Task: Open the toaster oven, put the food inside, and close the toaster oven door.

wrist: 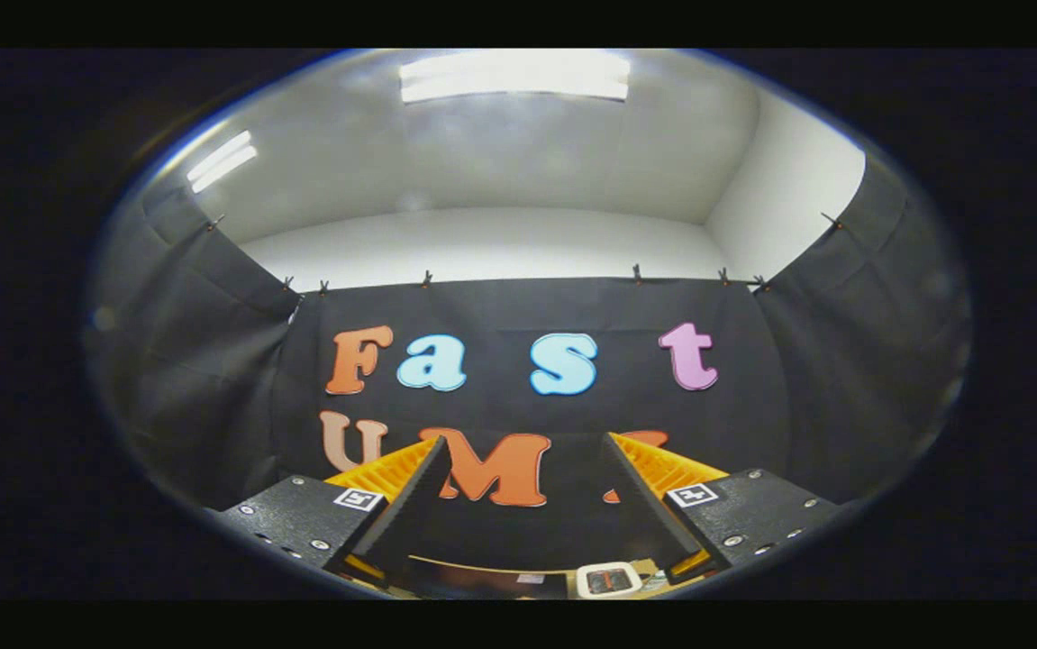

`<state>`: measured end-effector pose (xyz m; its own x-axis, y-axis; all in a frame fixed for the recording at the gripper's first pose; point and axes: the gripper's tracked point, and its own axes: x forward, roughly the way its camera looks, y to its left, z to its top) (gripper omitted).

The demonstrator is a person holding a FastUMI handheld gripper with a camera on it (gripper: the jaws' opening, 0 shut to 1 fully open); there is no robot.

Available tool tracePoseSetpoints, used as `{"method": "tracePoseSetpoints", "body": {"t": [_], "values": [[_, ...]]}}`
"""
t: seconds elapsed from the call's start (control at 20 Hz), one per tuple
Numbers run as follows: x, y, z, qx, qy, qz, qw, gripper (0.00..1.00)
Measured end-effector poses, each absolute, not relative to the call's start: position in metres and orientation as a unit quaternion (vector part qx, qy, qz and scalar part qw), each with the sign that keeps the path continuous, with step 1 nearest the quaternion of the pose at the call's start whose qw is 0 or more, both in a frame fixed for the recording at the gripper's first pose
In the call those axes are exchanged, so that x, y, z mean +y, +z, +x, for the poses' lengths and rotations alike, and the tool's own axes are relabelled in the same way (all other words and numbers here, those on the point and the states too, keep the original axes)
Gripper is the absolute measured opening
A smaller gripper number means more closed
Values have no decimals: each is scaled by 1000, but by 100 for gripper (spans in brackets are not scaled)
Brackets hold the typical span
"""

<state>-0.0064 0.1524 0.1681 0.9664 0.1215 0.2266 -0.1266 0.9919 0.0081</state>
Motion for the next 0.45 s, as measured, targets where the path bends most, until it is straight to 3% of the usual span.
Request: {"method": "tracePoseSetpoints", "body": {"t": [0.45], "values": [[153, 201, -30, -152, 83, 36, 984, 98]]}}
